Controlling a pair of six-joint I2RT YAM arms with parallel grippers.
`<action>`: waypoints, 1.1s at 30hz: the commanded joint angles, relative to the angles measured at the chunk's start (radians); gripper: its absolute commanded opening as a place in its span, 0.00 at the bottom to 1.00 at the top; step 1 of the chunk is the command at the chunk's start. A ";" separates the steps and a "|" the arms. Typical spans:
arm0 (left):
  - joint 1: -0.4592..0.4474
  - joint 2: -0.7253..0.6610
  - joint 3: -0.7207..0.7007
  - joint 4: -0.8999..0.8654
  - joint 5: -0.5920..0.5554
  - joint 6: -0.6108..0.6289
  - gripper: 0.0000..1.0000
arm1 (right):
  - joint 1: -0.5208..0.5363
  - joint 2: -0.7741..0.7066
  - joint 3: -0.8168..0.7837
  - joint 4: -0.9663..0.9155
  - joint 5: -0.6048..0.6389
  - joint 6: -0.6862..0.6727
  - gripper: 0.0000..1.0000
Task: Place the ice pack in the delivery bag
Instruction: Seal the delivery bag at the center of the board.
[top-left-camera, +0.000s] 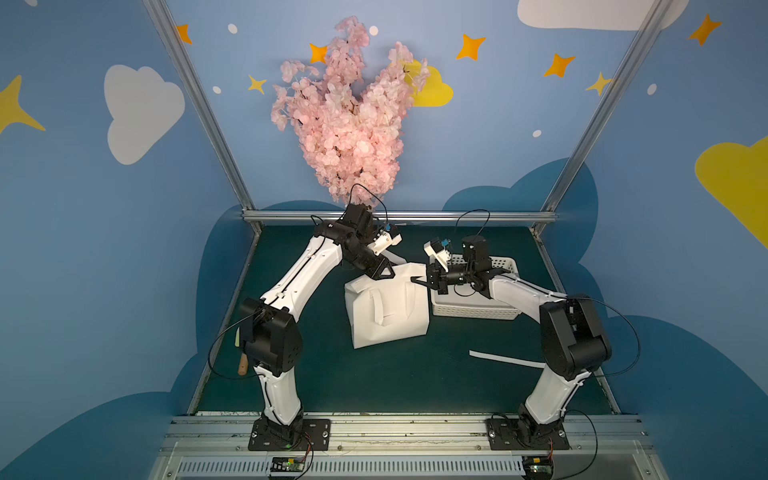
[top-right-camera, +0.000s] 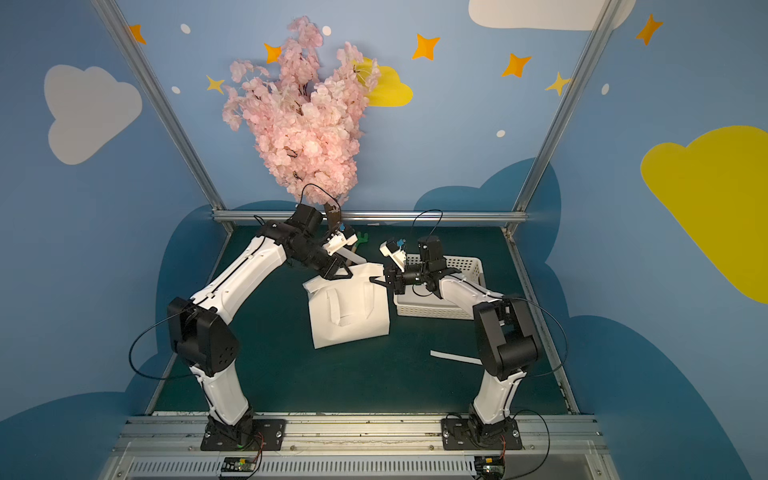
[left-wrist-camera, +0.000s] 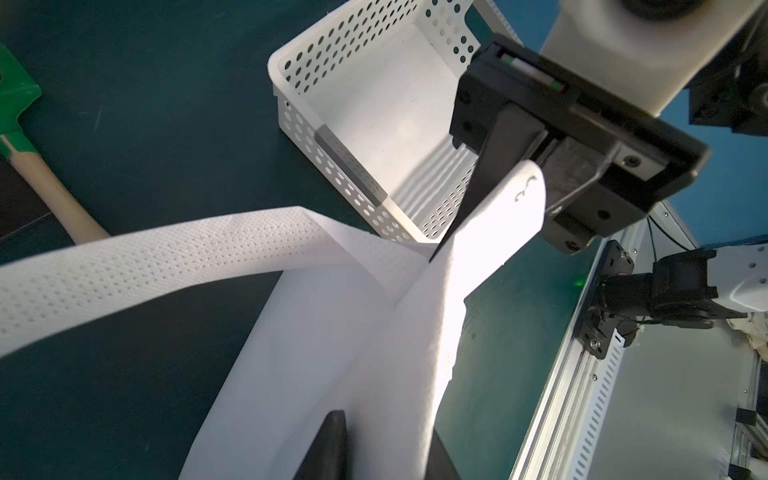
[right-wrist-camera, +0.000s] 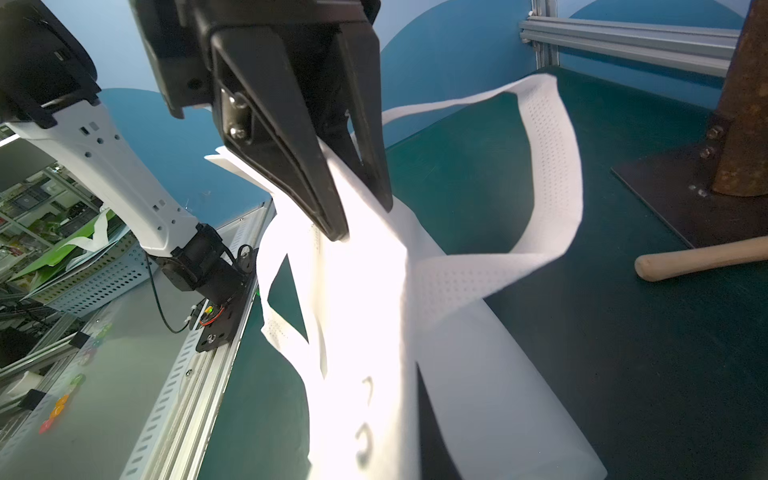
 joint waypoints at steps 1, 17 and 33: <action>-0.003 0.017 -0.031 -0.016 -0.004 -0.002 0.27 | 0.007 -0.028 0.021 -0.031 -0.001 -0.014 0.00; -0.002 0.030 -0.038 0.009 0.047 -0.026 0.03 | -0.009 -0.045 0.013 -0.060 0.013 -0.008 0.21; -0.001 0.023 -0.045 0.015 0.080 -0.026 0.03 | -0.069 -0.231 -0.067 -0.062 0.063 0.058 0.86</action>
